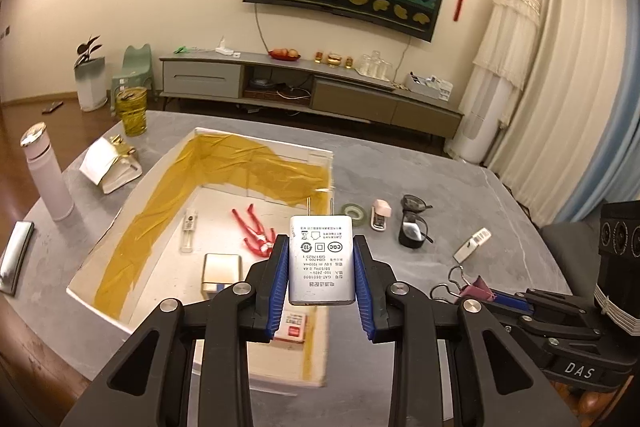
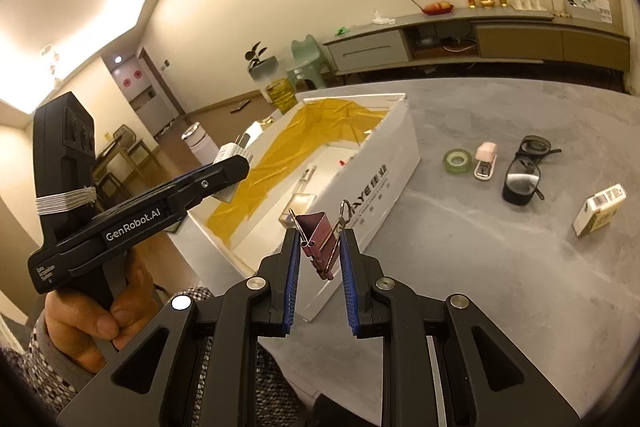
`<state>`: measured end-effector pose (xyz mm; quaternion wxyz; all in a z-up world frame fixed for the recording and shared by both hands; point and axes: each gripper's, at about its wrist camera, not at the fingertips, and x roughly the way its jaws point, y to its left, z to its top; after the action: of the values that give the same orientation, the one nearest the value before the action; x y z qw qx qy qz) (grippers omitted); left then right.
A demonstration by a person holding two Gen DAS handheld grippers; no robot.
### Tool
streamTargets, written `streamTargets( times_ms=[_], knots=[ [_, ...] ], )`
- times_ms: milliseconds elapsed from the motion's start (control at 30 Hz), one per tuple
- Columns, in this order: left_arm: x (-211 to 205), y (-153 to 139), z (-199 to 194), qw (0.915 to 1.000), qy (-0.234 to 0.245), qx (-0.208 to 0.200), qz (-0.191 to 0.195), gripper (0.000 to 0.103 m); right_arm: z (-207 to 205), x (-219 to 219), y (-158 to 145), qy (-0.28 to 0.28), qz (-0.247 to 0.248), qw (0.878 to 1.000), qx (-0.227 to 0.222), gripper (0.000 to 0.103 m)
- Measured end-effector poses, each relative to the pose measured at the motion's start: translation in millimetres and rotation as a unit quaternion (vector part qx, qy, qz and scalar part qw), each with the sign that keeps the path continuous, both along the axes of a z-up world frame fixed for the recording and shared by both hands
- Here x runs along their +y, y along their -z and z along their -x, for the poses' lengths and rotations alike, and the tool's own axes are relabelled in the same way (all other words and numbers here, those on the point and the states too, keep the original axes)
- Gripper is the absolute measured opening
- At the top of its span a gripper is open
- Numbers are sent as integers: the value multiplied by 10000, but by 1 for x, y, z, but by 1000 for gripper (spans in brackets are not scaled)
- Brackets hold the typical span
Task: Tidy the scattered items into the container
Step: 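Carry the charger plug and binder clip over the white box with both tools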
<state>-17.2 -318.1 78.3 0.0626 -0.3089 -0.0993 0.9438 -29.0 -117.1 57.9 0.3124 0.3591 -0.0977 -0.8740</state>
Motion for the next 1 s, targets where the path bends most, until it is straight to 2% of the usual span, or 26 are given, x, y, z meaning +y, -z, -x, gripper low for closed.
streamTargets(
  times_ms=[300,567,767,1000],
  knots=[
    [-36,7,2,9996,-214,-38,-191,32,7,-25,-11,-154,-177,9997,41,21],
    [-68,5,3,9991,-372,-42,-208,32,16,-47,-36,-272,-402,9984,300,21],
    [-85,0,6,9992,-370,-49,-131,32,24,-67,-50,-391,-551,9967,439,21],
    [-92,-8,23,9997,-187,-41,143,32,39,-85,-55,-504,-690,9953,459,21]
  ],
)
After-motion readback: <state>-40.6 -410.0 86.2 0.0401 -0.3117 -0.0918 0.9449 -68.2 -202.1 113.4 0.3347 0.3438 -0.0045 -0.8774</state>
